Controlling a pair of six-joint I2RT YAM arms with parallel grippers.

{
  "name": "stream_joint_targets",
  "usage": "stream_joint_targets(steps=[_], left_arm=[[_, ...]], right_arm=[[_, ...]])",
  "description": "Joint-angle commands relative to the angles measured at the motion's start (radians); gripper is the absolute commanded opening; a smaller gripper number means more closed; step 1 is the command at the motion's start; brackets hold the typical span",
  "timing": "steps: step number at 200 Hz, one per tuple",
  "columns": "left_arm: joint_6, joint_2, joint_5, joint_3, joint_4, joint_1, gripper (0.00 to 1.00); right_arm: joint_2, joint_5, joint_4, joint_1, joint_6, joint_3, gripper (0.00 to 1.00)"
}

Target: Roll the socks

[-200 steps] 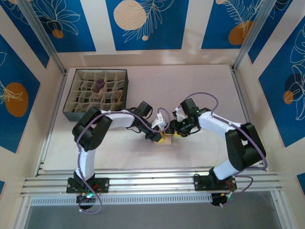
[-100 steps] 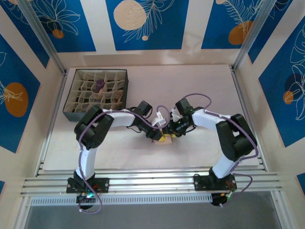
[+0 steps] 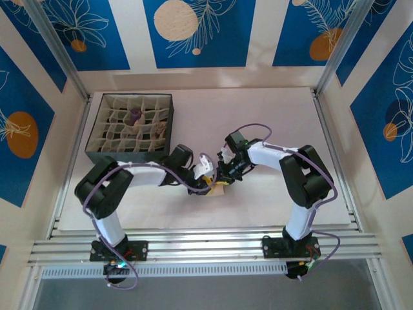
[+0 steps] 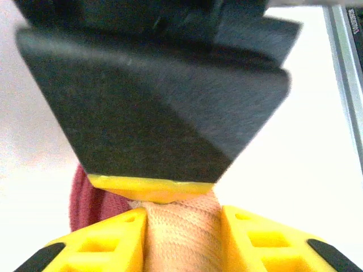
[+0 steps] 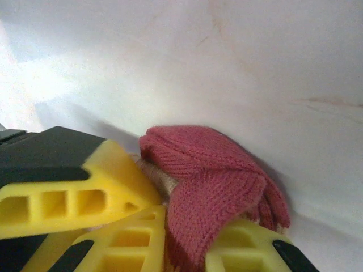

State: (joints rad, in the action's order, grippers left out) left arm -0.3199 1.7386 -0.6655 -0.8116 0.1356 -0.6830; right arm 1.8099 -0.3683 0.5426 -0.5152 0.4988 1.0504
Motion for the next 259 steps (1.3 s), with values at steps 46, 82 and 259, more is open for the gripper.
stream_joint_targets(steps=[46,82,259], left_arm=[[-0.240,-0.256,0.112,0.248,0.380,-0.017,0.38],[-0.429,-0.322,0.309,0.289,0.284,-0.108,0.40],[-0.402,0.007,0.256,0.072,-0.057,-0.146,0.00]], right_arm=[[0.080,0.161,0.143,-0.016,-0.032,-0.005,0.16],[0.084,0.163,0.163,-0.022,-0.041,0.019,0.16],[-0.215,0.089,0.112,0.074,-0.103,-0.076,0.60]])
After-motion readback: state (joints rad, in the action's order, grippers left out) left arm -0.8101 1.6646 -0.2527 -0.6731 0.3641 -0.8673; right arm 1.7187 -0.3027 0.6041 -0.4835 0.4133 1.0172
